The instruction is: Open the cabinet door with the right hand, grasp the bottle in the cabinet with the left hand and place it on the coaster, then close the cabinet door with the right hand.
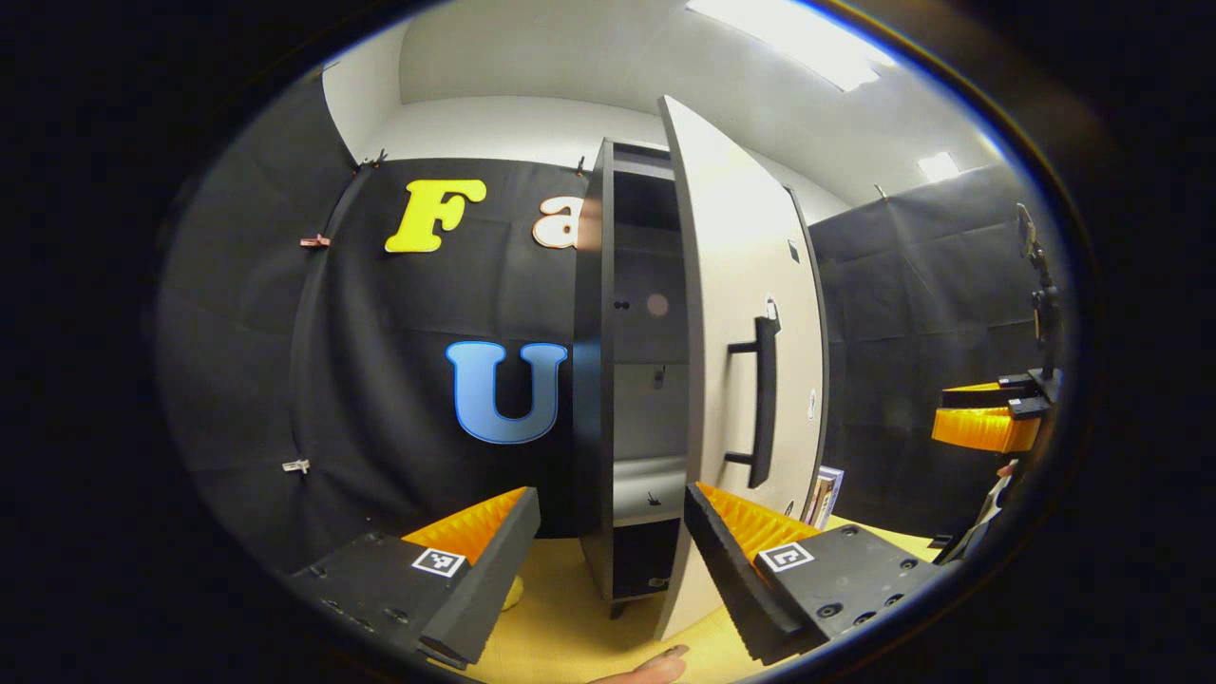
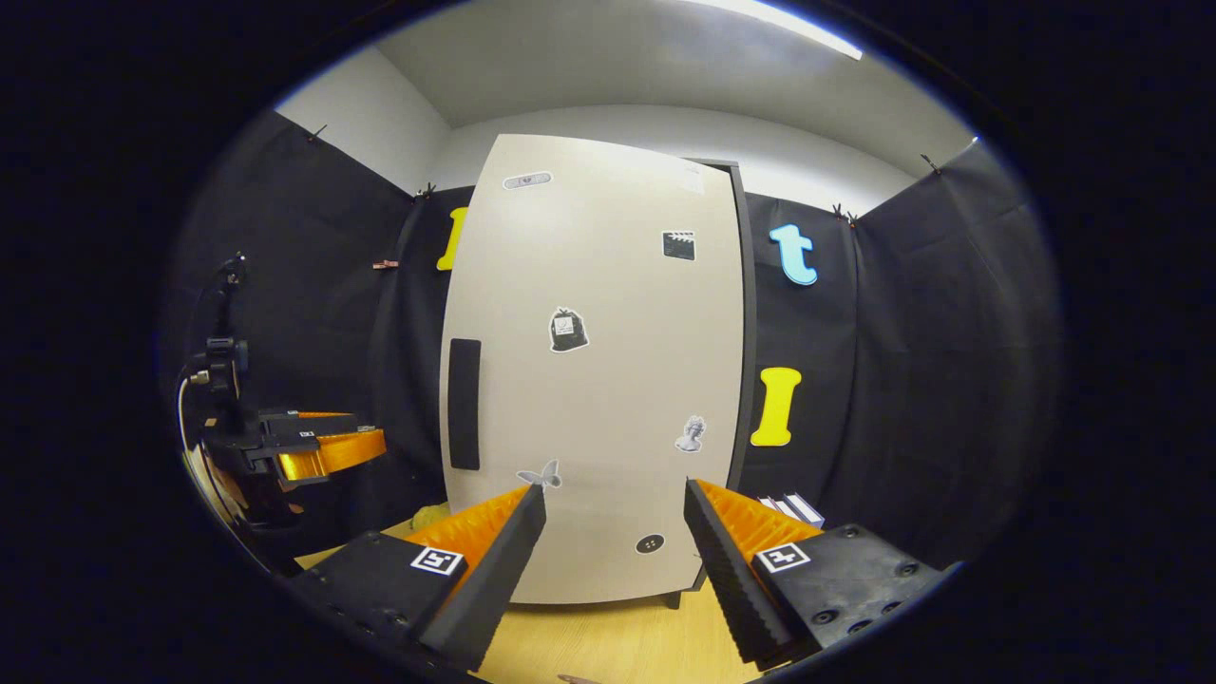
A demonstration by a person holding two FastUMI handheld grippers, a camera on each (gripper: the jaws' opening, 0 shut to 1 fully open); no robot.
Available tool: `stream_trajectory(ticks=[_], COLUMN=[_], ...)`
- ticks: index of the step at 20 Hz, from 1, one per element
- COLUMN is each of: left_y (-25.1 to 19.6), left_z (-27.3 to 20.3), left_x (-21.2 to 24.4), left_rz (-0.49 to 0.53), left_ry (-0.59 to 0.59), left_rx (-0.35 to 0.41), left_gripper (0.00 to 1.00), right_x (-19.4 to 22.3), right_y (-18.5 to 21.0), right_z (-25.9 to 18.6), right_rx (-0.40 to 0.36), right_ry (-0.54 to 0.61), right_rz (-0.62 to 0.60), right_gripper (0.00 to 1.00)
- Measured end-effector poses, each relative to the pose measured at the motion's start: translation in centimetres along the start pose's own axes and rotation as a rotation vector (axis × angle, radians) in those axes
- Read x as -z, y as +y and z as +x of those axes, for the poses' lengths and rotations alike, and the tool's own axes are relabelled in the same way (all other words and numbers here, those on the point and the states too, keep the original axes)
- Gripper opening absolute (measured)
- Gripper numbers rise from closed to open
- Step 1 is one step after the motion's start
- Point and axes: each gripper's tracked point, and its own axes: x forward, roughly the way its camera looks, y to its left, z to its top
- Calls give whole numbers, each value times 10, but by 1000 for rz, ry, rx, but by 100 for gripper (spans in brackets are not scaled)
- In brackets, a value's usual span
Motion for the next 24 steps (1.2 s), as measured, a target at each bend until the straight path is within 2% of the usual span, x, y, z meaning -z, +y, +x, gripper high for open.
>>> stream_trajectory(ticks=[5,9,13,17,24], left_y=[-32,-52,-63,-75,-81], left_z=[-13,-18,-19,-20,-18], left_x=[-3,-7,-17,-30,-30], left_rz=[20,31,24,2,17], left_ry=[-1,-7,-25,-49,-50], left_rx=[-35,-29,-36,-17,6], left_gripper=[96,96,96,96,96], right_x=[-3,-3,-10,-13,-8], right_y=[-26,-42,-43,-47,-35], right_z=[-1,-7,-15,-18,-21], right_rx=[-16,-16,-23,19,11], right_ry=[-20,-22,-47,-71,-56], right_rz=[9,12,-24,-114,-93], right_gripper=[97,98,98,97,98])
